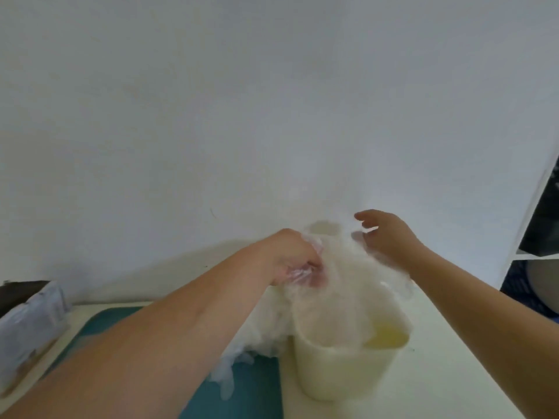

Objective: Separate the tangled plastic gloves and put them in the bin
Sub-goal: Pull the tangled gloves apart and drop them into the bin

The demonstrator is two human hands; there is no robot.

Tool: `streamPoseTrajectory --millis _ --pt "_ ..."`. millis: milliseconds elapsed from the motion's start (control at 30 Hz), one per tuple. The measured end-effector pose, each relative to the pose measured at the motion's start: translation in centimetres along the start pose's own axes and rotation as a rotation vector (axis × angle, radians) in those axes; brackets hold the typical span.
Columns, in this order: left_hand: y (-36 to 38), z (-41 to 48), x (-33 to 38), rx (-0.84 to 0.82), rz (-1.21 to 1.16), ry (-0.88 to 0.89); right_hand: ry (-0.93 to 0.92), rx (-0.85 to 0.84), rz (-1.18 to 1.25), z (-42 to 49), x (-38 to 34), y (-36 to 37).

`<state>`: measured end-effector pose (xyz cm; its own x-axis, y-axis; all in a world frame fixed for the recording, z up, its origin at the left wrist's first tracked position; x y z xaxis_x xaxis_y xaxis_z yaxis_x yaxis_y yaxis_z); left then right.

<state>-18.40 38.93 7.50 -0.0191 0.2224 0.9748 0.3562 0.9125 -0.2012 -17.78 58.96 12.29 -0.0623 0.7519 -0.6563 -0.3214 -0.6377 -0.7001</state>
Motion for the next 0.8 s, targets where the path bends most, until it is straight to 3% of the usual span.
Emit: streamPoseTrajectory --millis 67,133,200,333,600,800 --pt "0.5 0.7 -0.3 0.026 0.101 -0.026 0.025 0.23 -0.018 -1.2 -0.9 -3.3" --pt "0.9 1.2 -0.4 0.06 0.209 -0.024 -0.034 0.251 -0.079 -2.6 -2.5 -3.8" --pt "0.9 1.1 -0.6 0.109 0.21 -0.046 -0.064 0.047 -0.085 -4.6 -4.3 -1.4" --pt "-0.1 1.2 -0.9 0.219 0.166 0.018 0.03 -0.58 -0.27 -10.0 -5.5 7.0" --pt "-7.2 -3.9 -0.8 0.455 0.138 0.28 0.022 -0.735 -0.727 -8.6 -2.4 14.7" --pt "-8.6 -7.7 -1.7 0.41 0.147 0.305 0.017 -0.779 -0.899 -9.1 -3.4 15.0"
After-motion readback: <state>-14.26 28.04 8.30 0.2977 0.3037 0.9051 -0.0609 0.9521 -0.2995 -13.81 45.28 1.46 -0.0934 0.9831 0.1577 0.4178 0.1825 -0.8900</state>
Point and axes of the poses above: each hand's wrist, its own z-axis towards the middle knuckle, its own y-axis out of the palm, x = y × z, the point moved 9 cm from there along z, towards the middle knuckle, and after that the axes turned 4 degrees about y, right-handed, at the moved point
